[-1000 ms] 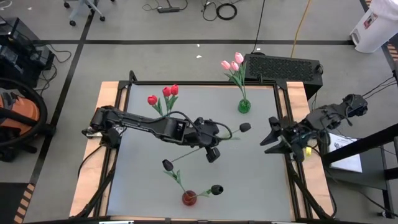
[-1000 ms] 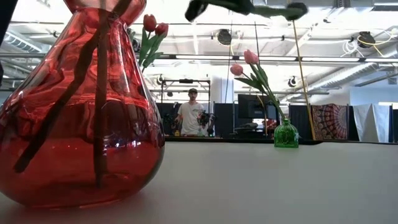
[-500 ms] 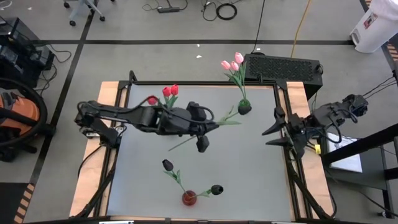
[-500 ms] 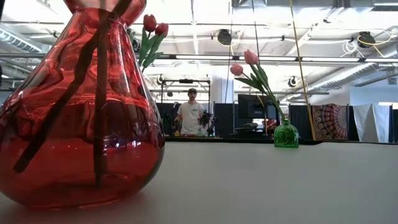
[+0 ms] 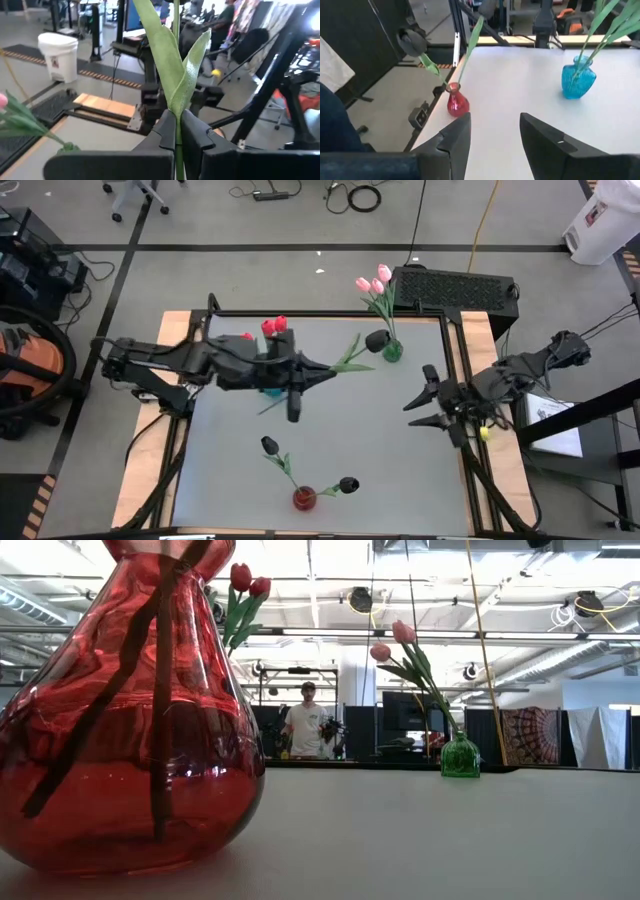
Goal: Sort flowers into vase by color
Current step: Put the black flower into the red vase
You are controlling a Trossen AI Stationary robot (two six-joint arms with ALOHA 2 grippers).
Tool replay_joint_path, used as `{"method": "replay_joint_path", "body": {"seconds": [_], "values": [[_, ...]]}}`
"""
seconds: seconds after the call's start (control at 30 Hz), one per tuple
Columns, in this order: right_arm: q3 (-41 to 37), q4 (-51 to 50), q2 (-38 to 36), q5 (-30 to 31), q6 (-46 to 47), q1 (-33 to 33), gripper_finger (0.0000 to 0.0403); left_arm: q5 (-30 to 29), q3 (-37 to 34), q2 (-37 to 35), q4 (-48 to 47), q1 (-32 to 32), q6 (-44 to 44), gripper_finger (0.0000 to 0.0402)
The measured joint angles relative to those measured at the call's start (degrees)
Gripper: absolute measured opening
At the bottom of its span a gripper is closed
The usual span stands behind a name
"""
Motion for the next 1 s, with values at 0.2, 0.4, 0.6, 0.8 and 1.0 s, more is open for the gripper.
{"method": "replay_joint_path", "body": {"seconds": [0.2,0.4,0.6,0.8,1.0], "values": [[0.0,1.5,5.2,-0.1,0.0,0.0,0.0162,0.0,0.0,-3.1,0.4,-2.8,1.9,0.0008],[0.0,5.7,9.6,0.2,3.6,0.0,0.0162,-5.7,0.0,-5.6,0.7,-6.9,5.5,0.0008],[0.0,7.8,13.0,0.4,7.3,0.0,0.0162,-15.5,0.0,-8.3,0.8,-11.1,8.6,0.0008],[0.0,8.7,15.3,0.4,3.8,0.0,0.0162,-24.0,0.0,-10.2,0.6,-15.1,11.7,0.0008],[0.0,10.0,16.9,0.4,2.1,0.0,0.0162,-33.2,0.0,-12.3,0.2,-20.1,14.5,0.0008]]}}
